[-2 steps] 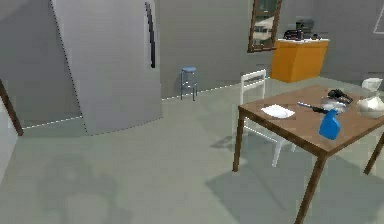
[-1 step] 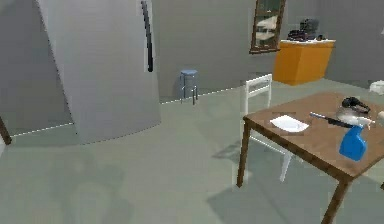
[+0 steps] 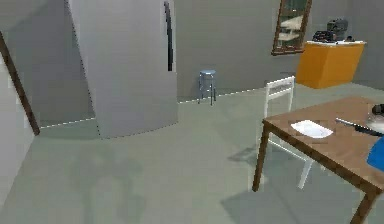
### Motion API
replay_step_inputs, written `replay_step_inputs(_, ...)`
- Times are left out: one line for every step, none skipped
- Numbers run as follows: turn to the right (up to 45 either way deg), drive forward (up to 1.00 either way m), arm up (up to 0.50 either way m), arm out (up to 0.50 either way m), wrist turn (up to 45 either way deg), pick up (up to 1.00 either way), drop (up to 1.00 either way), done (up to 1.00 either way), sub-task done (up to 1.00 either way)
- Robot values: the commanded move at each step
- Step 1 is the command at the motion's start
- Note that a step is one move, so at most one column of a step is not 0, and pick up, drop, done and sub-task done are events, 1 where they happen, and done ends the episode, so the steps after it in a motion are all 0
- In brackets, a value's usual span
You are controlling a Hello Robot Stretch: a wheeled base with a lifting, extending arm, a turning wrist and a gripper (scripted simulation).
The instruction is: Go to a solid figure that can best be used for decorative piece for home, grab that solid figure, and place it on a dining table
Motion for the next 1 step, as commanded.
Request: replay_step_inputs(0.0,1.0,0.0,0.0,0.0,0.0,0.0,0.0,0.0)
